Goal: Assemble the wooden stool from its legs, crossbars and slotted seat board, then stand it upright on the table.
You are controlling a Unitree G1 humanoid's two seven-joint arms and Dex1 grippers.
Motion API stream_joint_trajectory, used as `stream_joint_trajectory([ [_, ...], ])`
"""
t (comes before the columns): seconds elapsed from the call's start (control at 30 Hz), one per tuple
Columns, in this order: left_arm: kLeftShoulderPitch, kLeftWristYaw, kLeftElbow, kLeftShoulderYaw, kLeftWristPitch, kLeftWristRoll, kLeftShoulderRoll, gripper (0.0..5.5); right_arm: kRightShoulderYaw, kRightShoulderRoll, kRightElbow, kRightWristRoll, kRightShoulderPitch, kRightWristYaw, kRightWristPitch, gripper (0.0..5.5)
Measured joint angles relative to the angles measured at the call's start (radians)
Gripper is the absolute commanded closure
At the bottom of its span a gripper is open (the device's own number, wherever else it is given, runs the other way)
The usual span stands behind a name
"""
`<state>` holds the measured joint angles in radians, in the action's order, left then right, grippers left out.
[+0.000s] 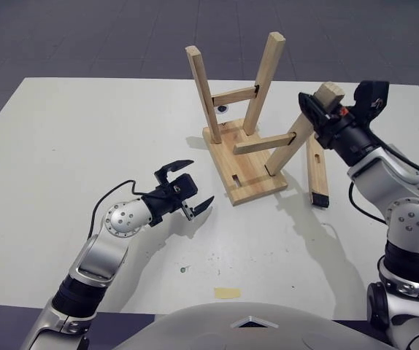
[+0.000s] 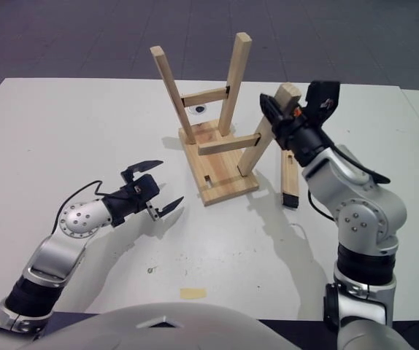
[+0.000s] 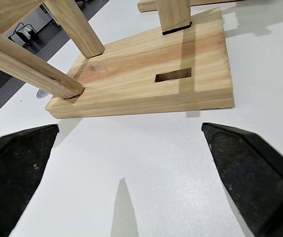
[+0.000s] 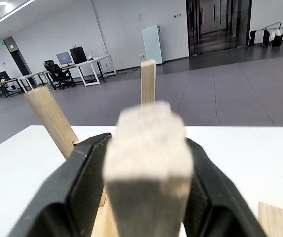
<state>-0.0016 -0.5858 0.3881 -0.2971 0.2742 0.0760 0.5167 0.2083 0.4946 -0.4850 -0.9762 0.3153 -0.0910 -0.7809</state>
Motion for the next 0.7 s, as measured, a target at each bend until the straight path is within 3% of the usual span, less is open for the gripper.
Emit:
stream_joint_trajectory([
  [0.3, -0.007, -0.004, -0.012, 0.000, 0.000, 0.000, -0.002, 0.10, 0.097, -0.046, 0.036, -0.088, 0.221, -0.053, 0.008, 1.35],
  [0.57, -0.041, 0.000, -0.032, -0.004, -0.004, 0.011, -0.028, 0.10, 0.112, -0.031, 0.358, -0.017, 0.619, 0.037, 0.088, 0.14],
  [0.7, -0.046, 0.004, -0.039, -0.007, -0.005, 0.017, -0.038, 0.10, 0.035, -0.066, 0.391, 0.048, 0.474, 0.088, 0.063, 0.12],
])
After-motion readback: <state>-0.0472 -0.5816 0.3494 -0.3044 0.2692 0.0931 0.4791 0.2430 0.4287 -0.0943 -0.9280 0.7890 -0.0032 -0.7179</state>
